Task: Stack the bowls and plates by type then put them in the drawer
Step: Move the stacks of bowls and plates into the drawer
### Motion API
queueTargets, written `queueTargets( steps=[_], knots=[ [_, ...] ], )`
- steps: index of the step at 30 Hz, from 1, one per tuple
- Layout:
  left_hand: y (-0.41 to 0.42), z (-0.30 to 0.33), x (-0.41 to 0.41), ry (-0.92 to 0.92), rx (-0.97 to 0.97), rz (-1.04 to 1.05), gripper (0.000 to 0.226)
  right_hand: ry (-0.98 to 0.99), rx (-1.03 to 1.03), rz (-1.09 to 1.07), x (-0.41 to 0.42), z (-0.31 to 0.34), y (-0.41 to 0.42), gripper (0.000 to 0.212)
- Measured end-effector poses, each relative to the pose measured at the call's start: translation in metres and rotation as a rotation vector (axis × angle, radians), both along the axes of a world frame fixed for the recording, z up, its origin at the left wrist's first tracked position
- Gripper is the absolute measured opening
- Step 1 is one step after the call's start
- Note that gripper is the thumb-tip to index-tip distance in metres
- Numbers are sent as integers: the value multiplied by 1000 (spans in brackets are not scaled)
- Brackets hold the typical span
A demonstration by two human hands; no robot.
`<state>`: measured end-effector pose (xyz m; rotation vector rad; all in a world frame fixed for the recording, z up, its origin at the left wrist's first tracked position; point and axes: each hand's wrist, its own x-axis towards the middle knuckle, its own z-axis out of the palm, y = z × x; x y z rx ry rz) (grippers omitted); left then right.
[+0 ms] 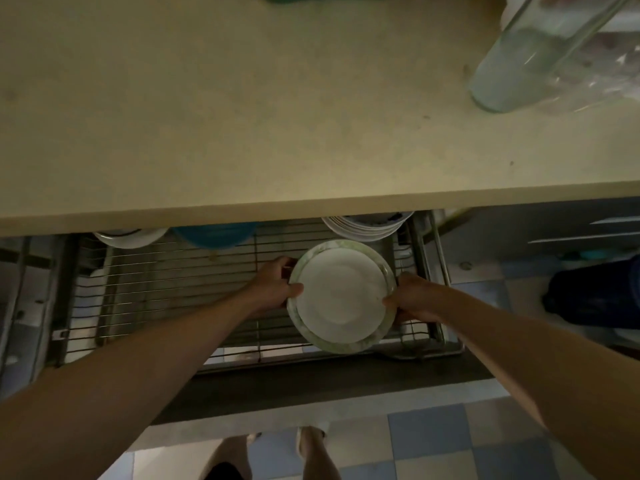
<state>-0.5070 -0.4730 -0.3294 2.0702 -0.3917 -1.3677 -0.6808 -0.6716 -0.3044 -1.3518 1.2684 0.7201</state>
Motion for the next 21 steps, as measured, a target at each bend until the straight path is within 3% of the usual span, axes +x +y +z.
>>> queueTargets(
  steps=[4, 7, 12, 21],
  knots=[
    [-12, -12, -3, -11, 14, -39, 55, 77, -81, 16, -3, -16, -3, 19],
    [-20, -19, -10, 0, 11, -41, 54, 120, -127, 33, -5, -21, -3, 36],
    [-34, -25, -16, 9, 5, -57, 58, 149, -186, 35, -11, -23, -10, 37],
    [-44, -25, -21, -51, 6, -123, 64, 180, -478, 341, -16, -22, -8, 39]
  ],
)
